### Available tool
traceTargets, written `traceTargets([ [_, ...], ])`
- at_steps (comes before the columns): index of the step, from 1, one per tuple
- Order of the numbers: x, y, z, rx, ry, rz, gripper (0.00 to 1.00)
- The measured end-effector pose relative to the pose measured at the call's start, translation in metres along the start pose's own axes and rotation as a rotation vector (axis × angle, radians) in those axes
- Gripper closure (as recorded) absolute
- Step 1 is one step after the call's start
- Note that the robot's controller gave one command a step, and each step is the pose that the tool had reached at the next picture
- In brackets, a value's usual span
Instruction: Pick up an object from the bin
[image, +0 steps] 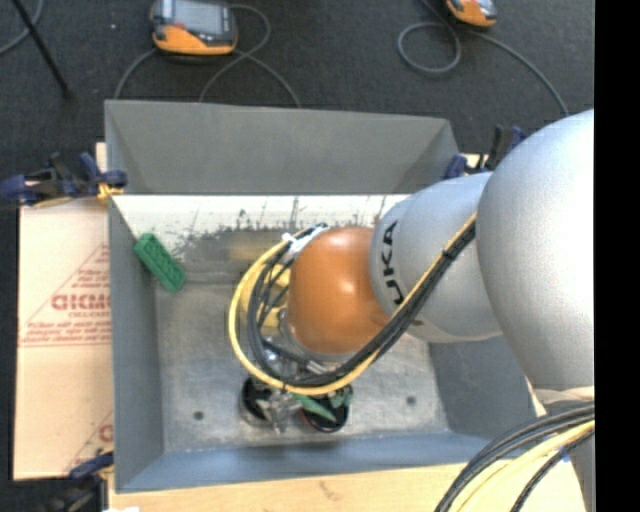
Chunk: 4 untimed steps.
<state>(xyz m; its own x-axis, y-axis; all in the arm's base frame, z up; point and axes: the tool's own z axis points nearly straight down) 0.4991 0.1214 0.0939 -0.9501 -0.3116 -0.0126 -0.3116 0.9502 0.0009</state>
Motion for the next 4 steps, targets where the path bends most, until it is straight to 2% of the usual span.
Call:
traceTargets([
  [4, 0.0, 0.0001, 0.0, 0.0, 0.0, 0.003, 1.0],
])
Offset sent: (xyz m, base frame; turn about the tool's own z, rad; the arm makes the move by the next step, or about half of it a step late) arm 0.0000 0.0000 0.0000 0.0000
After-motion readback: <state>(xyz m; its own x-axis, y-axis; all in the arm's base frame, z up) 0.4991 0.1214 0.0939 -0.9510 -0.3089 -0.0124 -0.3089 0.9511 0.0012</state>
